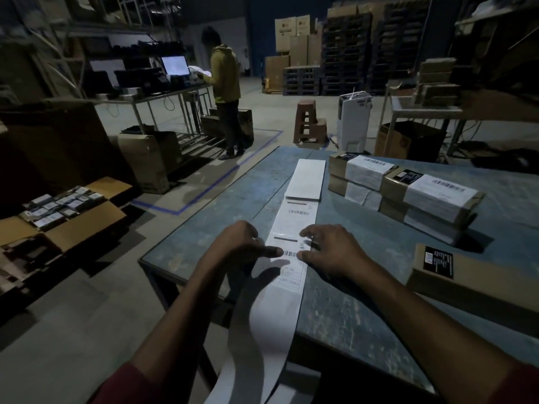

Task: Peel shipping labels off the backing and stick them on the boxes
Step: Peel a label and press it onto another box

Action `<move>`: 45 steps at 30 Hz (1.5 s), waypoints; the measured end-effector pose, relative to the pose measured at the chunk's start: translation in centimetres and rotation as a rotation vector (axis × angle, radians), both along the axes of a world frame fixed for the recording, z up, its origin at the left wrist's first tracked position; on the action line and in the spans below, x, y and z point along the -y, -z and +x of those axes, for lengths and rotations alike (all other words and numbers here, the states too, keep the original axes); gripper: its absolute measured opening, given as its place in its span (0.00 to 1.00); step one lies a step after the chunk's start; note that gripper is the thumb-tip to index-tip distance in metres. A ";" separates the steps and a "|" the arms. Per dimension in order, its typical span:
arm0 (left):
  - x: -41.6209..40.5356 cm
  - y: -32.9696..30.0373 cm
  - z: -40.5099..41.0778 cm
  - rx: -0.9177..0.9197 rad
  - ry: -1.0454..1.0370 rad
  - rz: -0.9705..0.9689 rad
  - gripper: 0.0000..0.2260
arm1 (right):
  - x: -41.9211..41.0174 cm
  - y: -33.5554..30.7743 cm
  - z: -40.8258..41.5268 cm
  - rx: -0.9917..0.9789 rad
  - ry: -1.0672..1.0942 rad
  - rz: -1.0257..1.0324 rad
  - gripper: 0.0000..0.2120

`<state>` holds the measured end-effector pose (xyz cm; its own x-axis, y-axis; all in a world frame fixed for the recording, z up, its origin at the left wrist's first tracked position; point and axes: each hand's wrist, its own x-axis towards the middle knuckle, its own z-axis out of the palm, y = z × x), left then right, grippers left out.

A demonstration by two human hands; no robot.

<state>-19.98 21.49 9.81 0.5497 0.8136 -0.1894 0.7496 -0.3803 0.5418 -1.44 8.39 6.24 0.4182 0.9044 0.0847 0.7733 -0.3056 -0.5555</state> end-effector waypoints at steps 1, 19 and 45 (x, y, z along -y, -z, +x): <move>0.7 -0.5 -0.2 -0.008 0.015 -0.023 0.39 | 0.1 0.2 0.0 0.039 0.008 -0.011 0.27; 4.3 1.6 -4.2 0.799 0.291 -0.472 0.32 | 2.0 -1.6 -1.4 -0.047 -0.231 0.392 0.12; 4.8 4.6 -2.2 0.718 0.206 0.112 0.33 | 1.9 -1.0 -3.8 -0.044 -0.225 0.478 0.17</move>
